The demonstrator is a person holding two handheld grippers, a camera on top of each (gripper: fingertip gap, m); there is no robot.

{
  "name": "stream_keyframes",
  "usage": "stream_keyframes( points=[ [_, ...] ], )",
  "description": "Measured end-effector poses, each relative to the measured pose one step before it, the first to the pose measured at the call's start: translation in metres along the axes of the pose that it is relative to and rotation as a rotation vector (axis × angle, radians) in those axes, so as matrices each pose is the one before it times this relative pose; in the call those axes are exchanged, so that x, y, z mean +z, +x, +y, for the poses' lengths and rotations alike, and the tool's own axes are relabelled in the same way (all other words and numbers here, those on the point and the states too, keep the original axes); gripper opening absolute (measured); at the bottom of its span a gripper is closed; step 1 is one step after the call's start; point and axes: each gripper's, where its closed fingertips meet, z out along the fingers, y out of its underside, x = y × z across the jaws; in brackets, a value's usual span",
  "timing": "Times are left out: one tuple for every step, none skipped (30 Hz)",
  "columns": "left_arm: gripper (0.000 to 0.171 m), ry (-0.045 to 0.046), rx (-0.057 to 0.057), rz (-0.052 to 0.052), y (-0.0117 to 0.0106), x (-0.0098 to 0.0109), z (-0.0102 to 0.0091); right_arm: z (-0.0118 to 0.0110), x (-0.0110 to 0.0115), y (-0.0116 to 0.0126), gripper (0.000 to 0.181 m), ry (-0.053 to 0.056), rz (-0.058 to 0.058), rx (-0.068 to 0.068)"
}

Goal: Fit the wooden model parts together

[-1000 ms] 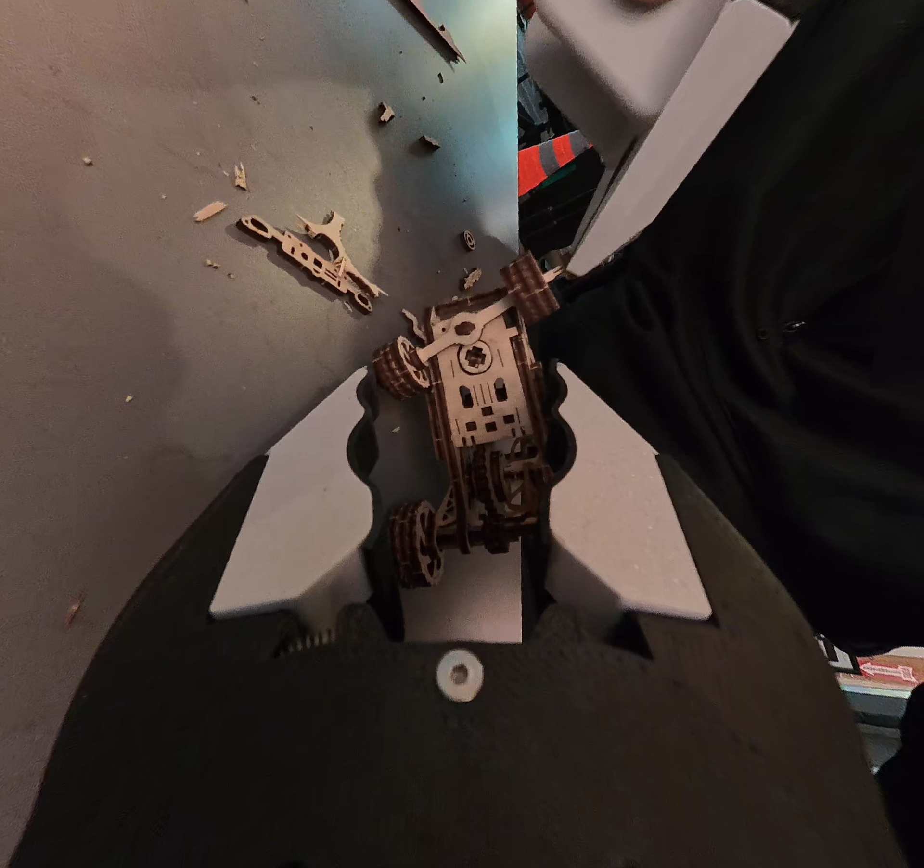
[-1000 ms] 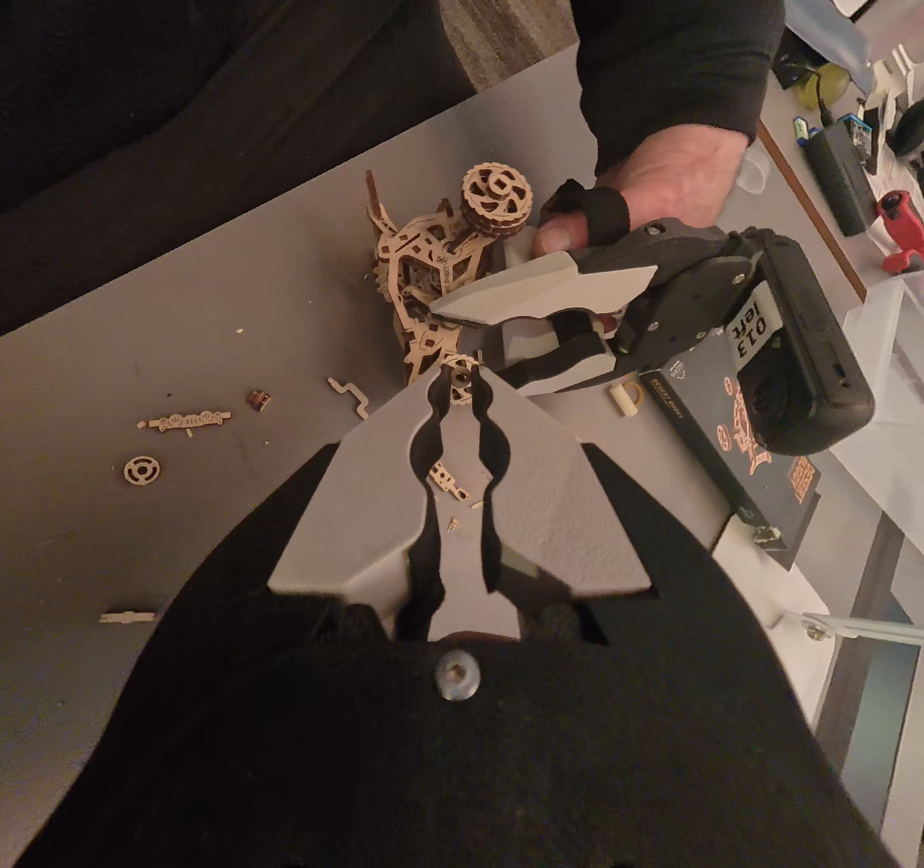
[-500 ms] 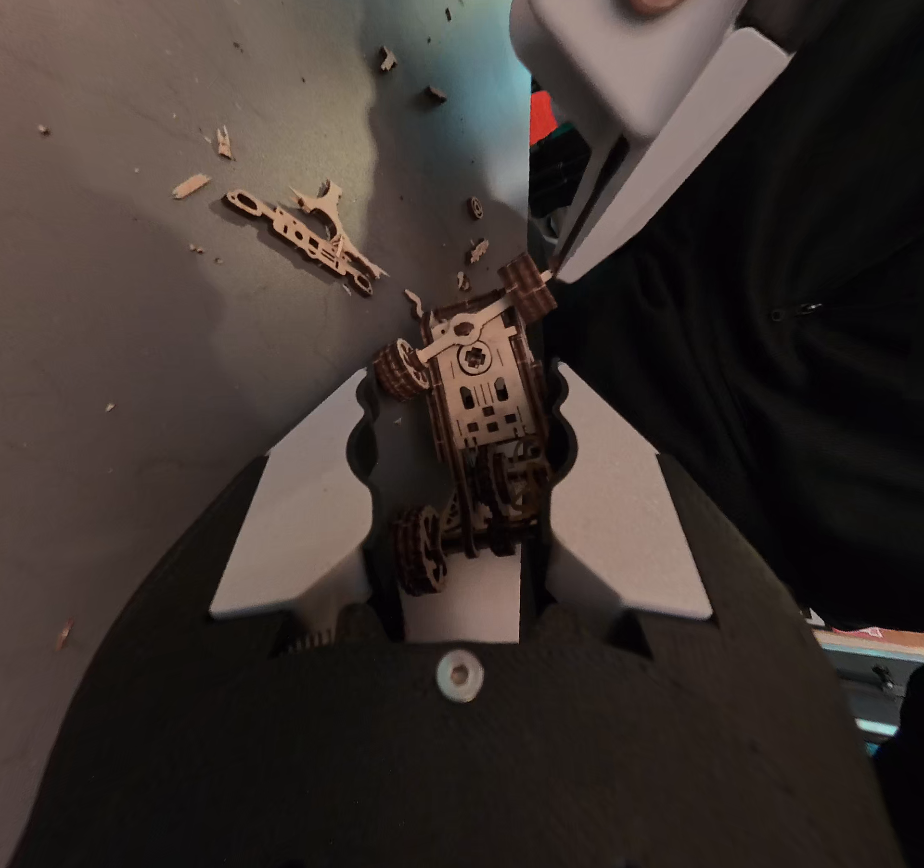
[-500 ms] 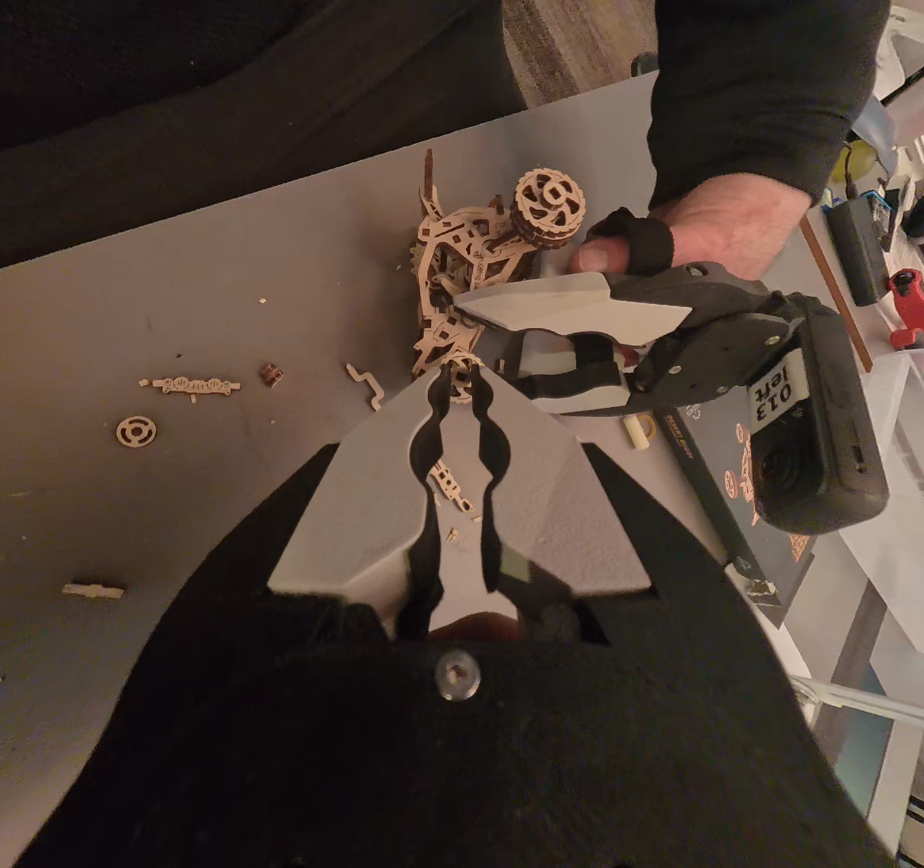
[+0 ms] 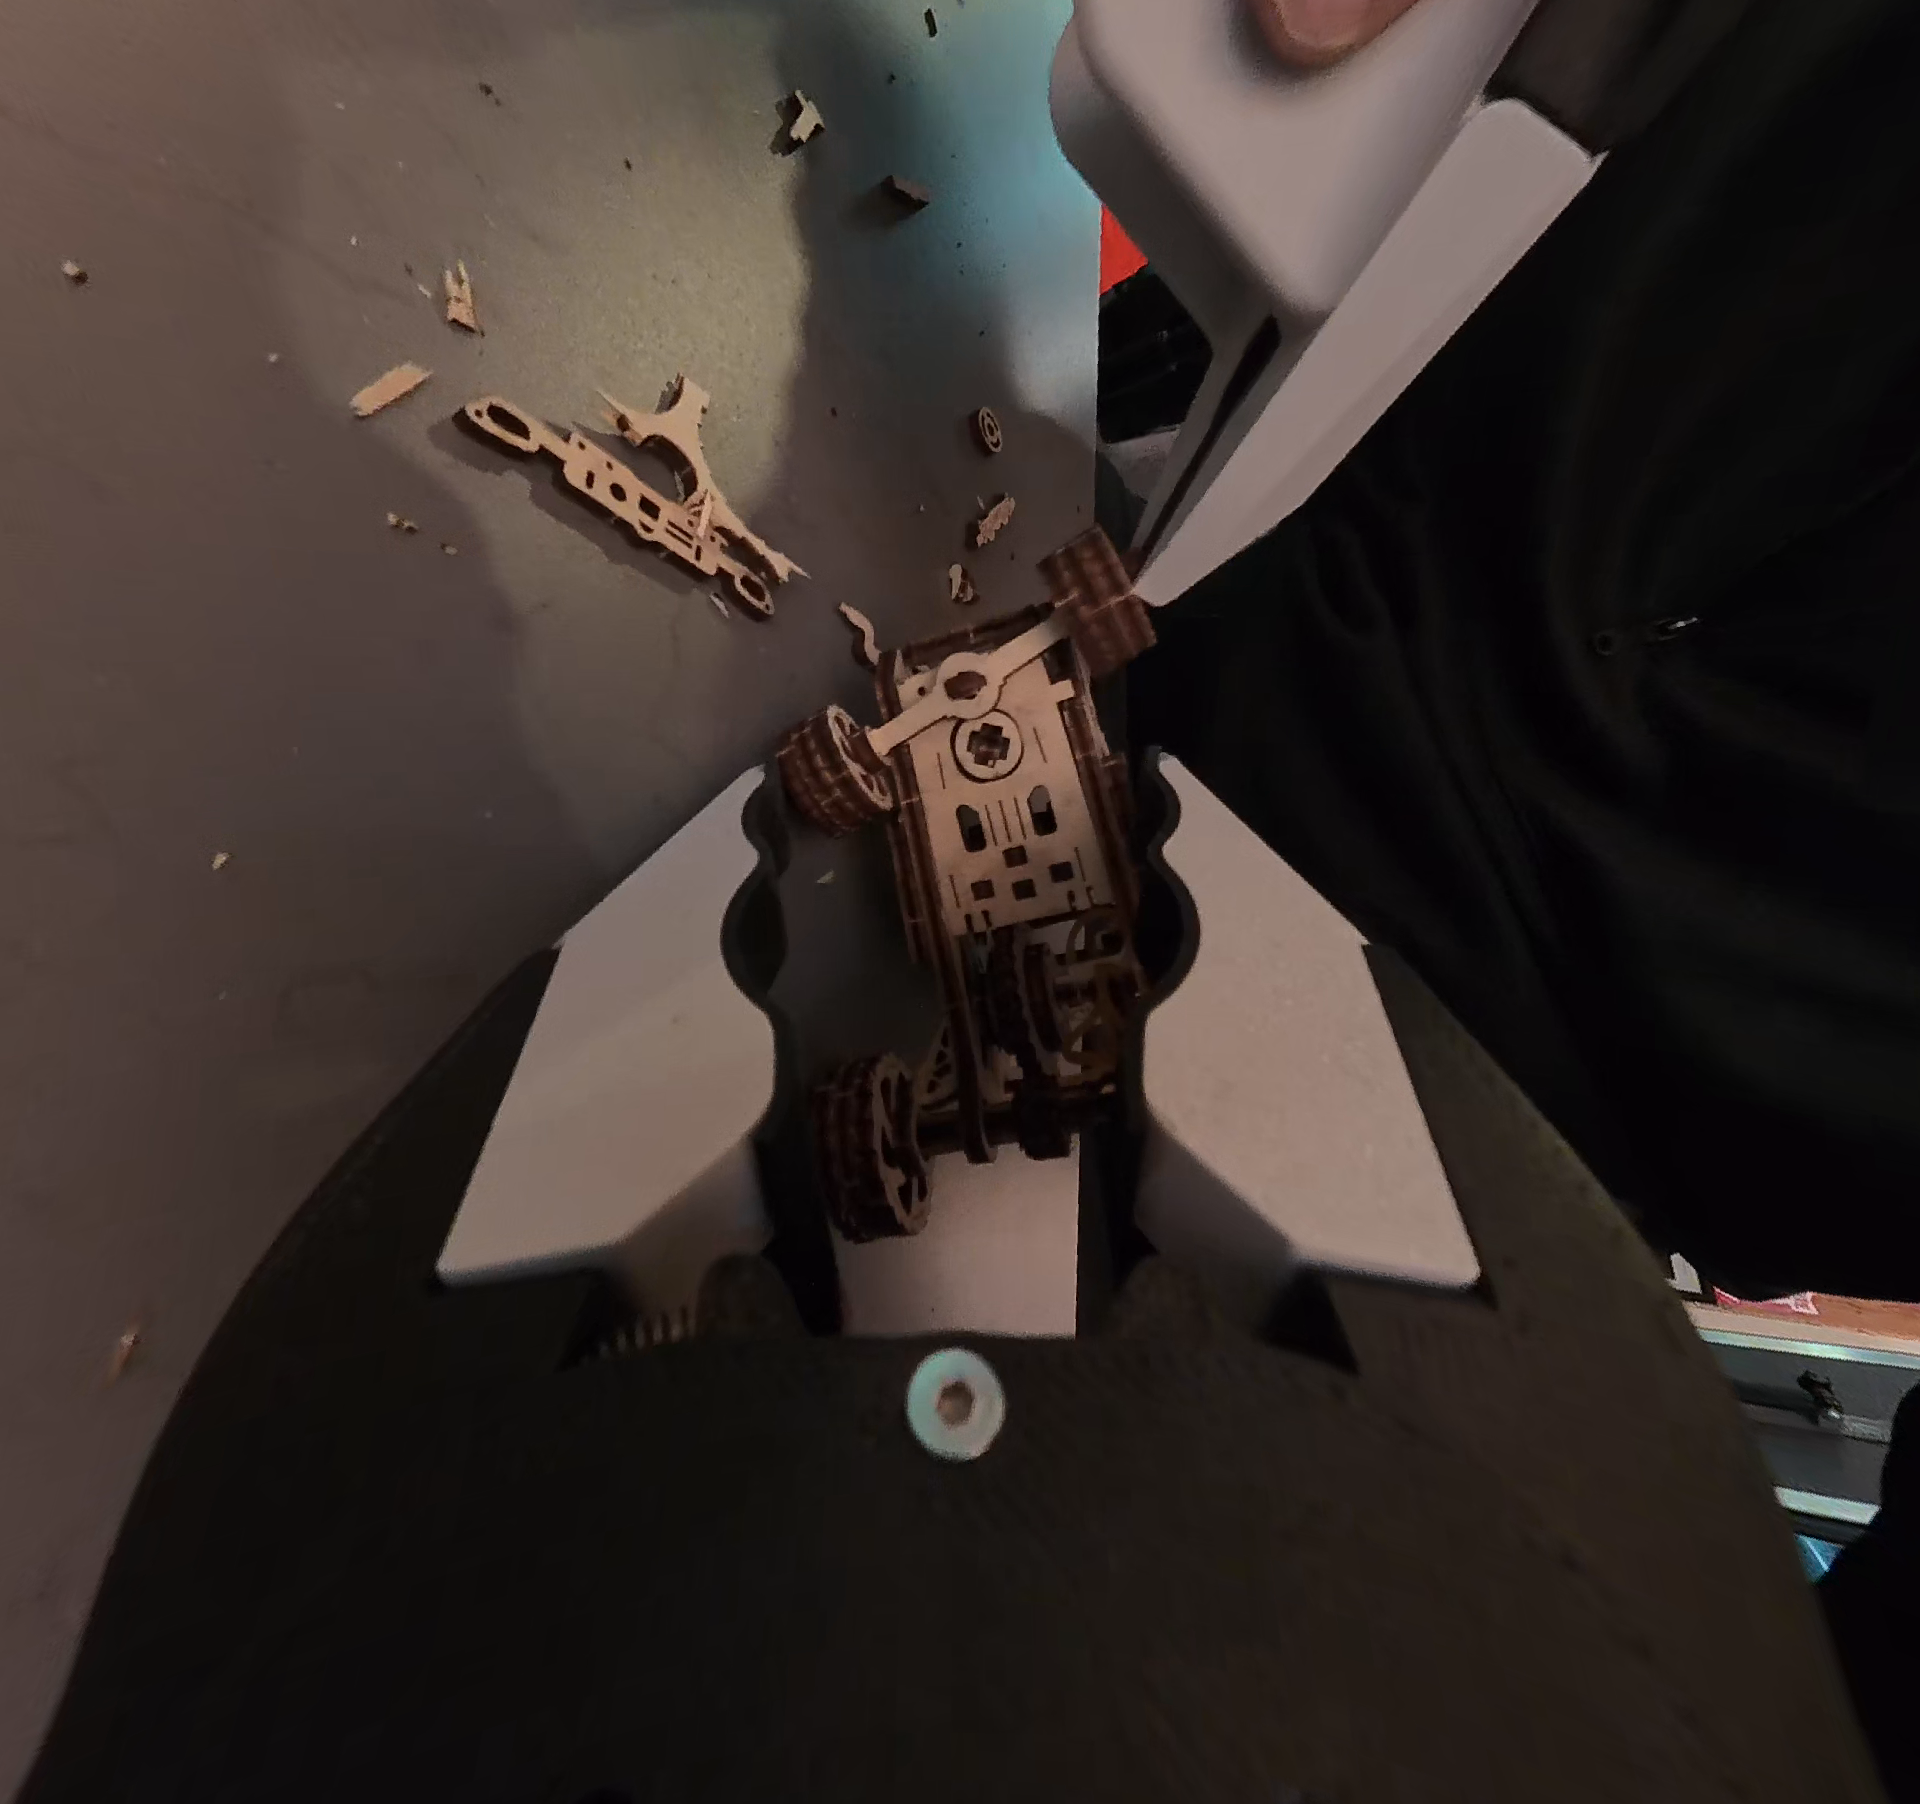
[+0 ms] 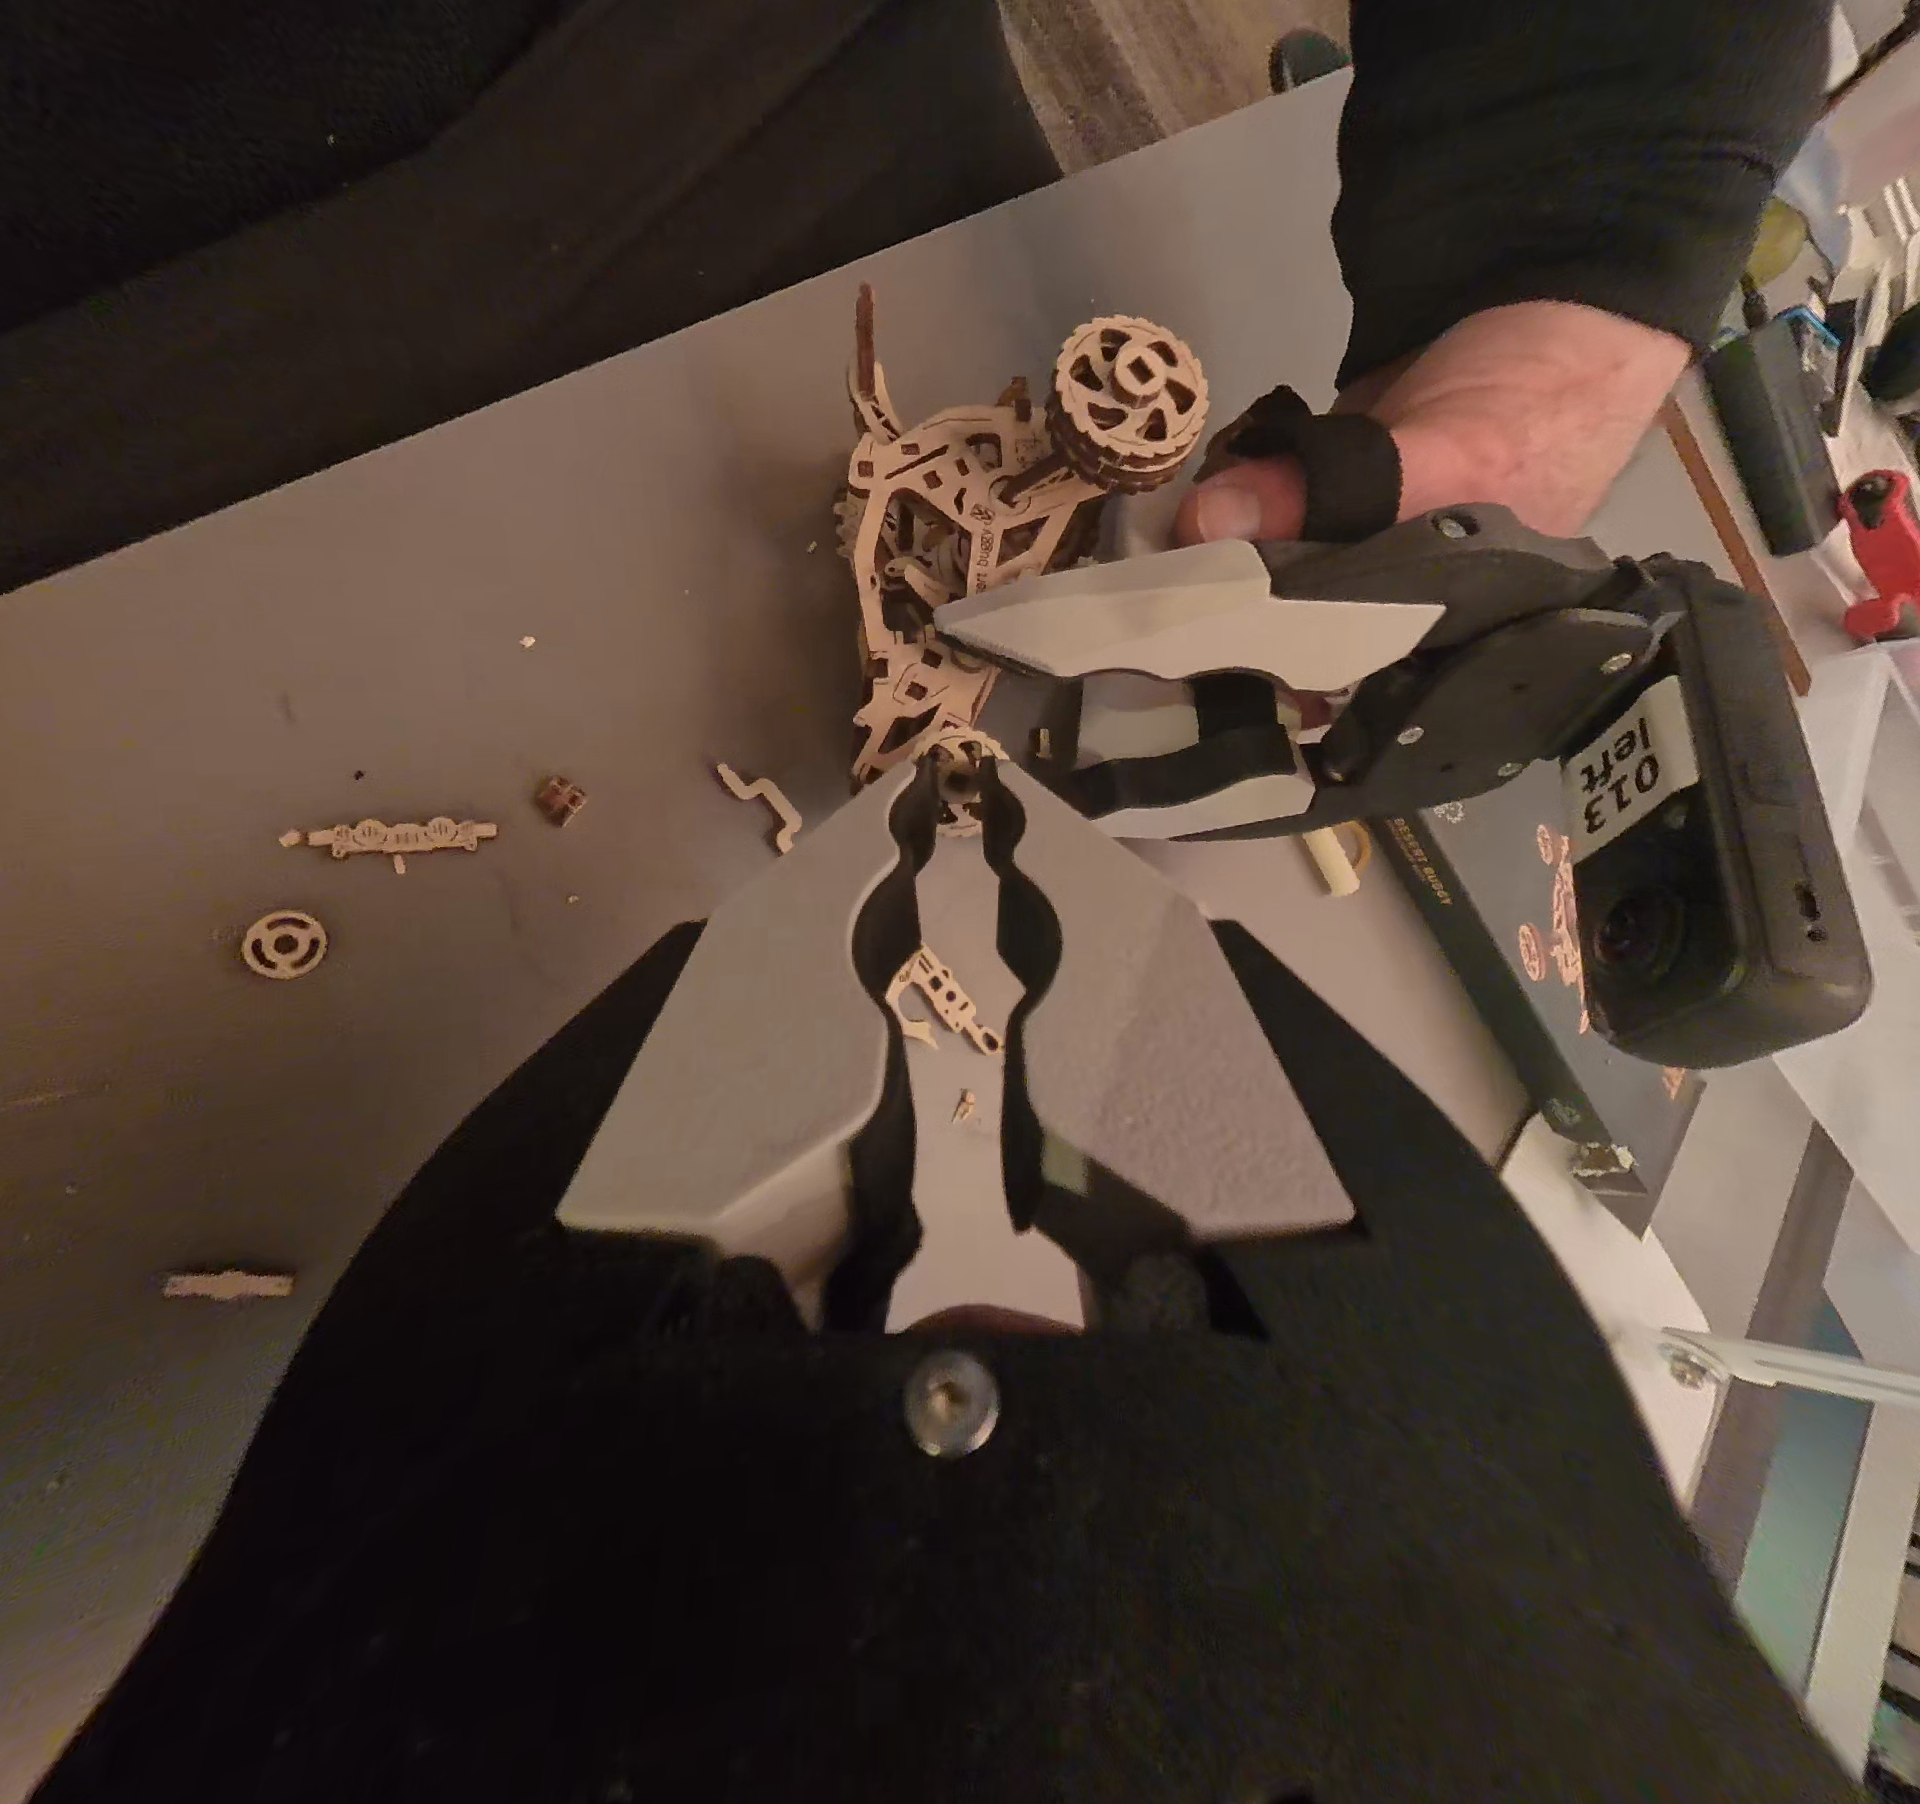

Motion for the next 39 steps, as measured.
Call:
stream_keyframes(
  points=[
    [0.064, 0.00223, 0.0, -0.0008, -0.00012, 0.0, -0.00019, -0.00003, -0.00038, 0.00056, 0.006, -0.0013, 0.0075, 0.016],
    [0.064, 0.00368, 0.0001, -0.0022, -0.00014, 0.0001, -0.00053, 0.00058, -0.00123, 0.00076, 0.014, -0.0004, 0.0076, 0.0244],
    [0.064, 0.00228, 0.0009, -0.001, -0.00013, -0.00004, -0.00023, 0.001, -0.00226, 0.00223, 0.026, 0.0, 0.0156, 0.0299],
    [0.064, 0.00247, 0.0023, -0.0008, -0.00008, -0.00017, -0.00011, 0.00059, -0.00273, -0.00059, 0.024, 0.003, 0.0012, 0.0209],
    [0.064, 0.00404, 0.0012, -0.0009, -0.00003, -0.00006, -0.00033, -0.00174, -0.00199, -0.00043, 0.023, 0.0149, 0.0094, 0.019],
    [0.064, 0.00188, 0.0014, -0.0007, 0.00007, -0.00001, -0.00009, -0.0011, -0.00011, -0.00155, 0.022, 0.0074, 0.0063, 0.0149],
    [0.064, 0.0005, 0.0019, -0.0002, 0.00011, -0.00002, 0.00005, 0.00181, 0.00152, -0.00067, 0.02, -0.0121, 0.0131, 0.0064],
    [0.064, -0.00076, 0.0003, 0.0001, 0.0, 0.00003, 0.00005, 0.00206, 0.00212, 0.0011, 0.014, -0.0119, 0.0194, 0.011],
    [0.064, -0.00208, -0.0003, -0.0011, -0.00025, 0.00016, 0.00002, 0.00039, 0.00178, -0.00031, 0.009, 0.0, 0.0034, 0.0148],
    [0.064, -0.00239, 0.0005, 0.0, 0.0, 0.00015, 0.00009, -0.0006, 0.00054, 0.00094, 0.006, 0.0078, 0.0051, 0.0163],
    [0.064, -0.00057, -0.0001, 0.0008, -0.00001, 0.00003, -0.00001, -0.00009, -0.00013, -0.00012, 0.006, 0.0016, -0.0039, 0.0144],
    [0.064, 0.00065, 0.0001, -0.0006, -0.00004, 0.00002, 0.00004, -0.00006, 0.00014, -0.00009, 0.005, -0.0016, 0.0004, 0.0048],
    [0.065, 0.00012, 0.0007, -0.0006, 0.0, 0.00002, 0.00001, -0.00029, 0.00031, -0.00005, 0.006, -0.0022, 0.0023, 0.0011],
    [0.064, 0.00064, 0.0017, -0.0008, -0.00004, 0.00002, 0.00007, -0.00024, 0.00035, -0.00024, 0.005, -0.0019, -0.0012, 0.0073],
    [0.064, 0.00139, 0.0008, -0.0008, 0.00001, 0.0, 0.00002, 0.00019, 0.00017, -0.00014, 0.005, -0.0068, -0.0038, 0.0101],
    [0.064, 0.00126, 0.0004, -0.0018, -0.00009, 0.00015, -0.00008, 0.00019, 0.00015, -0.00047, 0.005, -0.0144, -0.0057, 0.0086],
    [0.064, -0.00004, 0.002, -0.0017, -0.00004, 0.00006, 0.00013, 0.00014, 0.00033, -0.00033, 0.005, -0.0167, -0.0008, -0.0041],
    [0.064, 0.00009, -0.0006, 0.0011, -0.00008, -0.00001, -0.00007, 0.00008, 0.00021, 0.00008, 0.005, -0.0187, -0.0002, -0.0031],
    [0.064, -0.00112, 0.0, 0.0002, 0.00003, 0.0, 0.0001, -0.00018, 0.00019, -0.00003, 0.005, -0.0165, -0.0053, 0.0115],
    [0.065, -0.00087, 0.0007, -0.0008, -0.00002, 0.00003, 0.00009, -0.00004, 0.00011, -0.00003, 0.005, -0.0101, -0.0032, 0.0086],
    [0.065, 0.00069, -0.0005, -0.0002, 0.00006, 0.00002, 0.00003, 0.00001, 0.00009, 0.00017, 0.005, -0.004, -0.0027, 0.0149],
    [0.065, 0.00099, 0.0001, 0.0006, 0.00012, 0.00004, -0.00001, -0.00026, 0.00002, 0.00041, 0.005, -0.0002, -0.0006, 0.0221],
    [0.065, 0.0006, 0.0017, -0.0006, 0.00006, -0.00002, 0.00003, -0.00037, -0.00006, -0.00018, 0.005, -0.0014, 0.0025, 0.0154],
    [0.065, 0.00158, 0.0033, -0.0026, 0.00015, 0.00028, -0.00008, -0.0001, -0.00025, -0.0004, 0.005, 0.0019, 0.0077, 0.0036],
    [0.065, 0.00431, 0.0019, -0.0027, -0.00005, 0.00062, -0.00047, -0.00021, -0.00062, -0.00001, 0.006, 0.01, 0.0062, 0.0153],
    [0.065, 0.00726, 0.0008, -0.0012, 0.00025, 0.00033, -0.00086, -0.00082, -0.00194, 0.00013, 0.012, 0.0174, -0.0013, 0.0377],
    [0.065, 0.00306, 0.0059, -0.0028, 0.0004, -0.00009, -0.0002, -0.00085, -0.00403, 0.00061, 0.02, 0.0153, 0.0006, 0.0401],
    [0.065, 0.01078, 0.0084, -0.004, 0.00057, -0.00055, -0.00105, -0.00051, -0.00633, 0.00121, 0.018, 0.0108, 0.0116, 0.0225],
    [0.065, 0.01674, 0.0099, -0.0083, 0.00039, -0.00116, -0.00186, -0.00022, -0.00794, 0.00312, 0.018, 0.0058, 0.0298, 0.0179],
    [0.065, 0.01389, 0.0106, -0.0104, 0.00077, -0.00156, -0.00117, 0.00057, -0.00858, 0.00225, 0.016, 0.001, 0.0259, 0.0204],
    [0.065, 0.00957, 0.0117, -0.0152, 0.00063, -0.00178, -0.00054, 0.00143, -0.00863, 0.00148, 0.015, -0.0022, 0.0245, 0.0212],
    [0.065, 0.01176, 0.0134, -0.02, 0.00037, -0.00219, -0.00085, 0.00303, -0.00839, 0.00111, 0.015, -0.0126, 0.0261, 0.0214],
    [0.065, 0.0166, 0.0143, -0.0205, 0.00061, -0.00286, -0.00164, 0.0033, -0.00763, 0.00137, 0.015, -0.0146, 0.0298, 0.0167],
    [0.064, 0.01252, 0.0138, -0.0161, 0.00106, -0.00281, -0.00114, 0.00285, -0.0059, 0.00033, 0.015, -0.014, 0.0214, 0.0198],
    [0.064, 0.01256, 0.0107, -0.0235, -0.00045, -0.00291, -0.00137, 0.00385, -0.00416, -0.00082, 0.016, -0.0246, 0.0103, 0.0357],
    [0.064, 0.01677, 0.0121, -0.026, -0.00063, -0.00302, -0.00227, 0.00466, -0.00325, 0.00077, 0.018, -0.0283, 0.0196, 0.0535],
    [0.064, 0.02333, 0.0162, -0.0208, 0.00035, -0.00316, -0.00301, 0.00144, -0.00279, -0.0021, 0.019, 0.0014, 0.007, 0.054],
    [0.064, 0.0229, 0.0232, -0.0223, 0.00035, -0.00268, -0.00287, -0.00206, -0.00157, -0.00463, 0.022, 0.0341, -0.0031, 0.0561],
    [0.064, 0.02303, 0.0227, -0.0229, -0.0001, -0.00228, -0.00248, -0.0021, 0.00046, -0.00624, 0.024, 0.0412, -0.0117, 0.0588]
  ],
)
